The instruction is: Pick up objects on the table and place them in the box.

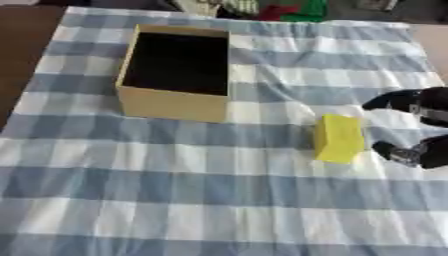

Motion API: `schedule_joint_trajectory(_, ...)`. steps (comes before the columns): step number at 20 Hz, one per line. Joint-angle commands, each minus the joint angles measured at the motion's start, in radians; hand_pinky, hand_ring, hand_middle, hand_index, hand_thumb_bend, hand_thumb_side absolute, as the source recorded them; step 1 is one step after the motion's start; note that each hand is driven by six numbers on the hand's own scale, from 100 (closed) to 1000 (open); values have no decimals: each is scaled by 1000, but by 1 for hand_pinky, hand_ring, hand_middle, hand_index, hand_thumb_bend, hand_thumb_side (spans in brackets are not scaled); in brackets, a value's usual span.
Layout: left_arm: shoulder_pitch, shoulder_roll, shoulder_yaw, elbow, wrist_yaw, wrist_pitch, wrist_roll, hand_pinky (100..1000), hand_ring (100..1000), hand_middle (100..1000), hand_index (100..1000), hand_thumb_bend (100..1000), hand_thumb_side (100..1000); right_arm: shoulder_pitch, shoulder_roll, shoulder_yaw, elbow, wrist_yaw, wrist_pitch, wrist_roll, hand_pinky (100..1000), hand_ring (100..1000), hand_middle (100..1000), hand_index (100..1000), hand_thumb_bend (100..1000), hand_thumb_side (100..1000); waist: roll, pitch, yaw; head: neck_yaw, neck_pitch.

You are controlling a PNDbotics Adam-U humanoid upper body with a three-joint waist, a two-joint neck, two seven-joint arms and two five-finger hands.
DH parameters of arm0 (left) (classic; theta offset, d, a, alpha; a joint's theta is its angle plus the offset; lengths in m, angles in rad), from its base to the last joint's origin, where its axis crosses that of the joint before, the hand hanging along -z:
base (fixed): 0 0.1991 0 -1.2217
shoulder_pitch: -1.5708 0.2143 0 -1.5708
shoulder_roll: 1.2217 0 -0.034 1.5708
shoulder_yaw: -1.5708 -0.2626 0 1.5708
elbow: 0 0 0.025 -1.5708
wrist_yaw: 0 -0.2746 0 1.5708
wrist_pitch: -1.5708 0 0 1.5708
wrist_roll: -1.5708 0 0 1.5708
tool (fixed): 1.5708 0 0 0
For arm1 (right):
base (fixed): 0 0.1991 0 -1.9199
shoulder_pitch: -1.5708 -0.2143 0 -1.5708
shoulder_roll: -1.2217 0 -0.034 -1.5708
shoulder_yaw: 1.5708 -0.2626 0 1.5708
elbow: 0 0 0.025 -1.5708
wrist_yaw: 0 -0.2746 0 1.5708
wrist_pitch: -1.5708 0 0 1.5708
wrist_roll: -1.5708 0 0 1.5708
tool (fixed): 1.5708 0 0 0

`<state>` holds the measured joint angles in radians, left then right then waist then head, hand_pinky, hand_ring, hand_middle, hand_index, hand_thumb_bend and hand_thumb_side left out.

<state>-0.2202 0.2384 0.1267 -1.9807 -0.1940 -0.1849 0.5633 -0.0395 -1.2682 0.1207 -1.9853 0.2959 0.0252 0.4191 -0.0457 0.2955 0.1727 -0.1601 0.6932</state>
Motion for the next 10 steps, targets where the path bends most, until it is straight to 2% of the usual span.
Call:
schedule_joint_trajectory(1, -4, 27, -4, -19, 1, -1, -6, 933, 622, 593, 652, 225, 647, -20, -55, -1, -15, -11, 11, -11, 981, 1000, 933, 1000, 219, 792, -1, -18, 1, -4, -1)
schedule_joint_trajectory(6, -6, 26, -5, -19, 3, -1, -9, 933, 622, 592, 650, 225, 647, -41, -63, 26, -15, 0, 13, -27, 979, 1000, 933, 1000, 246, 811, -3, -16, 4, -11, -5)
schedule_joint_trajectory(10, -9, 25, -6, -19, 4, -1, -12, 933, 621, 591, 649, 224, 647, -55, -65, 43, -15, 46, 18, -52, 968, 1000, 927, 1000, 287, 832, -2, -14, 6, -18, -8)
